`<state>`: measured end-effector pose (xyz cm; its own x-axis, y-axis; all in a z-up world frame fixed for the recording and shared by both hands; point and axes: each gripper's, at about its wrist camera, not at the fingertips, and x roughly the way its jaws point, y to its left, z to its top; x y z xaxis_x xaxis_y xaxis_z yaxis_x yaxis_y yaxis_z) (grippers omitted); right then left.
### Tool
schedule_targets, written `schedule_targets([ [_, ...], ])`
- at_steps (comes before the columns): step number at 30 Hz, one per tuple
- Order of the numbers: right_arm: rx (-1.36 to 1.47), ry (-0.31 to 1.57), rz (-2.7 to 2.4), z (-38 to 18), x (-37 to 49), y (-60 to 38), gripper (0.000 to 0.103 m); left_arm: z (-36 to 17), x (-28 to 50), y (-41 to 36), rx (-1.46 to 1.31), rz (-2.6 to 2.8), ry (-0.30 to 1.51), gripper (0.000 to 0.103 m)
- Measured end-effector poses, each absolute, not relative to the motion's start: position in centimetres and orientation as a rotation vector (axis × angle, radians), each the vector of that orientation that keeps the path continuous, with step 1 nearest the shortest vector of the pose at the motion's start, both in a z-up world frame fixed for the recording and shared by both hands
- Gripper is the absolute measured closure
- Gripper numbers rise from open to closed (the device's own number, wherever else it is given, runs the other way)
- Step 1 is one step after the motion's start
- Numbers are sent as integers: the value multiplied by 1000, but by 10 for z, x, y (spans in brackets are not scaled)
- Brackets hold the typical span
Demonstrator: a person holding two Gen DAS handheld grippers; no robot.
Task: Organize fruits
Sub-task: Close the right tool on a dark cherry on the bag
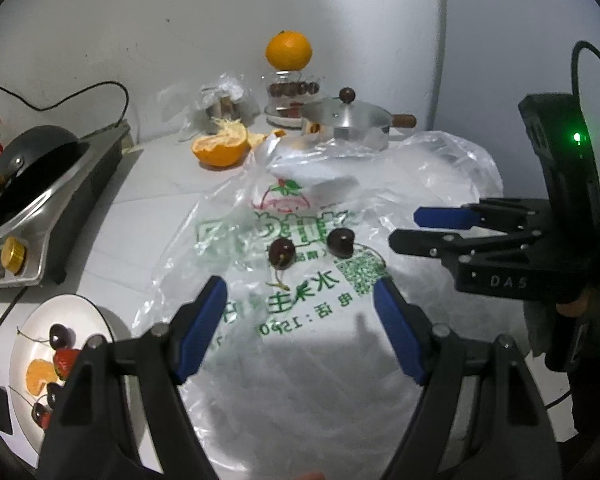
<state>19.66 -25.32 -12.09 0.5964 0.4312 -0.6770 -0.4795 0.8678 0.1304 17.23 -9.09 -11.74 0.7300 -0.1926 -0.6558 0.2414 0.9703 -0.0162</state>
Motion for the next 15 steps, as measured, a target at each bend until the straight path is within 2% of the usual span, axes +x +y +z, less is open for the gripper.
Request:
schedule_targets([
  [15,-118,833,561,-144,241,-223,55,-138,208,-79,69,-247,755,26],
])
